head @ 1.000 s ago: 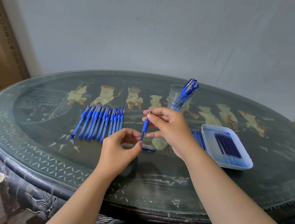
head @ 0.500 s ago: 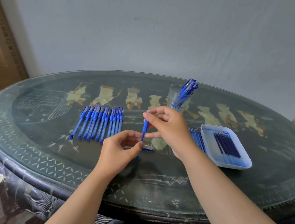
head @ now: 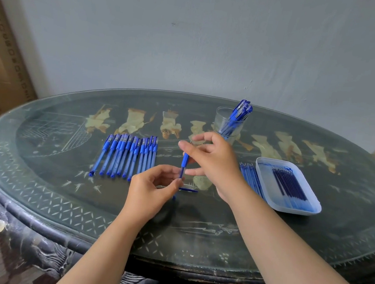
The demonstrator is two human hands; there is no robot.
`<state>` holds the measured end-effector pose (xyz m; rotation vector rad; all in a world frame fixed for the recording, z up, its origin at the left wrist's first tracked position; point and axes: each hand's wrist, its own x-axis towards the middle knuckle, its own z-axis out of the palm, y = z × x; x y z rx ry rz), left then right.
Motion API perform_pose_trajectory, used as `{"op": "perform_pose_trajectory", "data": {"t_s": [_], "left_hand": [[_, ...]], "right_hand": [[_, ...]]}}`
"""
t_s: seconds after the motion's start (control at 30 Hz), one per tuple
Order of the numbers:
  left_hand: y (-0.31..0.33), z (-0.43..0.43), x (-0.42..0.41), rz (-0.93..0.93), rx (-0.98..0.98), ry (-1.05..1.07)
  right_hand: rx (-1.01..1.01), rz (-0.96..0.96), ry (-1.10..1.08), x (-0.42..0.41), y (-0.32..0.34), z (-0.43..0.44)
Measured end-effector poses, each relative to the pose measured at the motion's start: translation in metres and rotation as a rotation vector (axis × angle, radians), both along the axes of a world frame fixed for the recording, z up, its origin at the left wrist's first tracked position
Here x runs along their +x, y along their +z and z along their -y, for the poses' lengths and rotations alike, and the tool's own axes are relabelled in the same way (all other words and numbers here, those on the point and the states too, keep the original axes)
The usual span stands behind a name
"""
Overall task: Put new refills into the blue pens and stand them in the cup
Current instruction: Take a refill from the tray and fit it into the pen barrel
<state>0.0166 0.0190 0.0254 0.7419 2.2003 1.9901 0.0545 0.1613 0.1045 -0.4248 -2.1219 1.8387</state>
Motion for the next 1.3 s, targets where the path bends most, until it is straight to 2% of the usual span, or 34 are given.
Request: {"op": "perform_pose_trajectory", "data": {"t_s": [0.13,0.33,0.47,0.5,0.57,0.63,0.73,0.8,0.9,0.93,1.03,1.07,1.17,1.3], "left_hand": [[-0.001,0.000,-0.001,0.000,0.002,0.001],[0.000,0.000,-0.001,0.003,-0.005,-0.008],[-0.001,-0.002,0.000,0.064,0.043,0.033],[-0.001,-0.002,0.000,0.085,0.068,0.049],[0.000,-0.002,0.000,0.117,0.111,0.069],[0.001,-0.002,-0.001,0.123,0.128,0.075],[0.001,-0.002,-0.001,0.119,0.118,0.077],[0.001,-0.002,-0.001,0.124,0.107,0.072],[0.000,-0.002,-0.001,0.147,0.115,0.051],[0.000,-0.003,0.000,0.152,0.113,0.047],[0.000,-0.003,0.001,0.138,0.077,0.033],[0.000,-0.003,0.001,0.133,0.064,0.026],[0.000,-0.004,0.001,0.128,0.057,0.020],[0.000,-0.004,0.001,0.121,0.048,0.021]], "right_hand": [[-0.012,-0.018,0.090,0.004,0.003,-0.004],[0.065,-0.020,0.053,0.002,0.000,-0.003],[-0.011,-0.019,0.049,0.000,-0.007,-0.011],[0.026,0.010,0.014,-0.001,-0.013,-0.014],[0.349,0.117,-0.015,-0.003,-0.027,-0.020],[0.673,0.236,0.094,-0.003,-0.040,-0.021],[0.876,0.309,0.235,-0.001,-0.050,-0.017],[0.913,0.310,0.231,-0.001,-0.052,-0.018],[0.742,0.258,0.090,-0.002,-0.050,-0.024],[0.584,0.219,0.010,-0.003,-0.045,-0.027],[-0.101,0.005,-0.163,-0.003,-0.021,-0.030],[-0.229,-0.058,-0.178,-0.003,-0.012,-0.030],[-0.324,-0.160,-0.116,-0.005,0.010,-0.023],[-0.164,-0.111,-0.031,-0.007,0.018,-0.012]]}}
